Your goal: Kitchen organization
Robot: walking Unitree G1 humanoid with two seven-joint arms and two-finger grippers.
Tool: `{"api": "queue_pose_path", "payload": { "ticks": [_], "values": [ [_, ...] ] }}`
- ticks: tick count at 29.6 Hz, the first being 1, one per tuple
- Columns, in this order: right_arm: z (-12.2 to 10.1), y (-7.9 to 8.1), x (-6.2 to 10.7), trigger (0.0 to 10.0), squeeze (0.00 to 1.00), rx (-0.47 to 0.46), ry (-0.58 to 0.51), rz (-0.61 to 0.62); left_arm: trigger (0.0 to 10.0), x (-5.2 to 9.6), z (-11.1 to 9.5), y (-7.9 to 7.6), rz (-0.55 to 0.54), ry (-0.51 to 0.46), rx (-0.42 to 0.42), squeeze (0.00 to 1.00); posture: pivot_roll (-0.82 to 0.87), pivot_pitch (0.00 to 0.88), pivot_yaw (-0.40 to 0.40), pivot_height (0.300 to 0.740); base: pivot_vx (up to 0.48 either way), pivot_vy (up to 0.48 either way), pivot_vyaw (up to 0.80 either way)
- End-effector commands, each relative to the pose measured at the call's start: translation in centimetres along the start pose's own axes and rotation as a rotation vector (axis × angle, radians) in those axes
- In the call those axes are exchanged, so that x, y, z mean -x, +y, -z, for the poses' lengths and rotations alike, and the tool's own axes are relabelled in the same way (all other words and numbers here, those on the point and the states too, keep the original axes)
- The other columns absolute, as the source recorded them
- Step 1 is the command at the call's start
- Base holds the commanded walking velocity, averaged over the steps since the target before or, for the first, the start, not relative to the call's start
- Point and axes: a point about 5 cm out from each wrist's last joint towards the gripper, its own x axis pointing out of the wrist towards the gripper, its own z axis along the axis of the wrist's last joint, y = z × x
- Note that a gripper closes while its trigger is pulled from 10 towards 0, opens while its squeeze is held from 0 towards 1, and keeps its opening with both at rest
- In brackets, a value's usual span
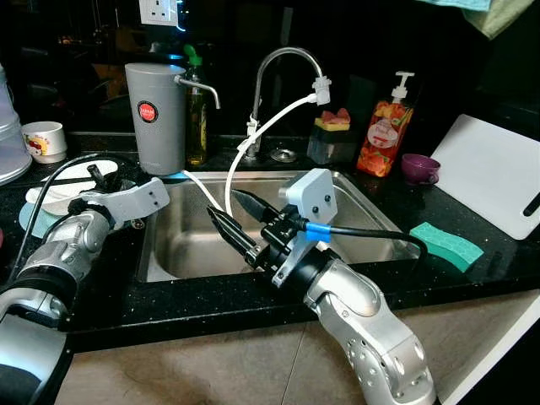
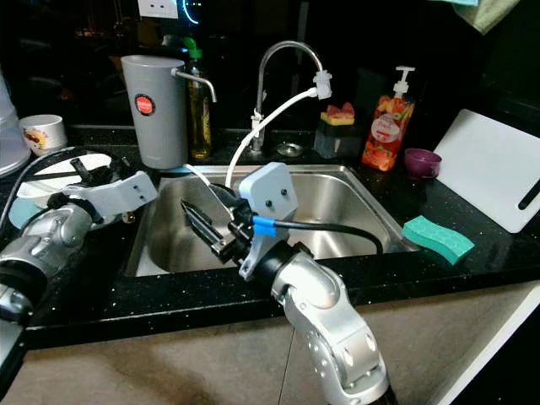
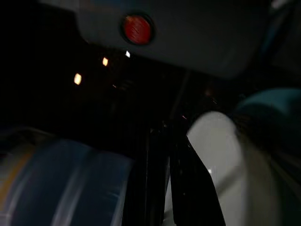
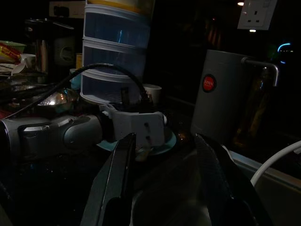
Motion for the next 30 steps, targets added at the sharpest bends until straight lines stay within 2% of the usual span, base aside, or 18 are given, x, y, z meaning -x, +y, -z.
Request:
{"api": "queue_pose_path", "payload": {
  "ticks": [1, 4, 8, 11, 12, 13, 16, 17, 20, 22, 26, 27, 29, 30],
  "values": [
    [0.1, 0.2, 0.1, 10.0, 0.00, -0.008, 0.007, -0.007, 10.0, -0.6, -1.1, 1.1, -0.049, -0.058, -0.022, 0.00, 0.01, 0.033, -0.093, 0.740, 0.000, 0.000, 0.00],
    [0.1, 0.1, 0.1, 10.0, 0.00, -0.010, 0.007, -0.007, 10.0, -0.9, -2.2, 1.9, -0.097, -0.123, -0.057, 0.00, 0.01, 0.033, -0.094, 0.740, 0.000, 0.000, 0.00],
    [0.1, 0.1, 0.2, 10.0, 0.00, -0.011, 0.006, -0.006, 10.0, -0.9, -3.0, 2.5, -0.126, -0.187, -0.058, 0.00, 0.01, 0.032, -0.094, 0.740, 0.000, 0.000, 0.00],
    [0.1, 0.0, 0.1, 10.0, 0.00, -0.009, 0.003, 0.006, 10.0, -0.7, -4.9, 3.0, -0.161, -0.329, 0.011, 0.00, 0.01, 0.029, -0.095, 0.740, 0.000, 0.000, 0.00],
    [0.1, 0.0, 0.1, 10.0, 0.00, -0.009, 0.003, 0.006, 10.0, -0.7, -4.9, 3.0, -0.161, -0.329, 0.011, 0.00, 0.01, 0.029, -0.095, 0.740, 0.000, 0.000, 0.00],
    [0.1, -0.2, 0.1, 10.0, 0.00, -0.005, 0.001, 0.024, 10.0, -0.5, -5.9, 3.3, -0.166, -0.401, 0.057, 0.00, 0.01, 0.029, -0.095, 0.740, 0.000, 0.000, 0.00],
    [0.1, -0.8, 0.1, 10.0, 0.00, 0.014, 0.002, 0.066, 10.0, -0.3, -6.8, 3.4, -0.167, -0.448, 0.072, 0.00, 0.01, 0.028, -0.097, 0.740, 0.000, 0.000, 0.00],
    [0.0, -1.4, 0.1, 10.0, 0.00, 0.023, 0.001, 0.107, 10.0, -0.2, -7.4, 3.5, -0.167, -0.476, 0.104, 0.00, 0.01, 0.028, -0.098, 0.740, 0.000, 0.000, 0.00],
    [-0.3, -4.2, 0.6, 10.0, 0.00, 0.083, 0.009, 0.281, 10.0, 0.5, -9.9, 3.9, -0.138, -0.581, 0.327, 0.00, 0.01, 0.028, -0.103, 0.740, 0.000, 0.000, 0.00],
    [-0.4, -5.9, 1.1, 10.0, 0.00, 0.143, 0.022, 0.372, 10.0, 0.7, -10.9, 4.5, -0.118, -0.608, 0.488, 0.00, 0.01, 0.028, -0.103, 0.740, 0.000, 0.000, 0.00],
    [-1.1, -8.5, 2.3, 10.0, 0.00, 0.216, 0.027, 0.490, 10.0, 1.1, -11.9, 5.9, -0.092, -0.633, 0.714, 0.00, 0.01, 0.028, -0.104, 0.740, 0.000, 0.000, 0.00],
    [-1.1, -8.5, 2.3, 10.0, 0.00, 0.216, 0.027, 0.490, 10.0, 1.1, -11.9, 5.9, -0.092, -0.633, 0.714, 0.00, 0.01, 0.028, -0.104, 0.740, 0.000, 0.000, 0.00],
    [-1.5, -9.8, 3.0, 10.0, 0.00, 0.252, 0.028, 0.546, 10.0, 1.3, -12.1, 6.9, -0.095, -0.645, 0.794, 0.00, 0.01, 0.028, -0.104, 0.740, 0.000, 0.000, 0.00],
    [-1.5, -9.8, 3.0, 10.0, 0.00, 0.252, 0.028, 0.546, 10.0, 1.3, -12.1, 6.9, -0.095, -0.645, 0.794, 0.00, 0.01, 0.028, -0.104, 0.740, 0.000, 0.000, 0.00]
  ]
}}
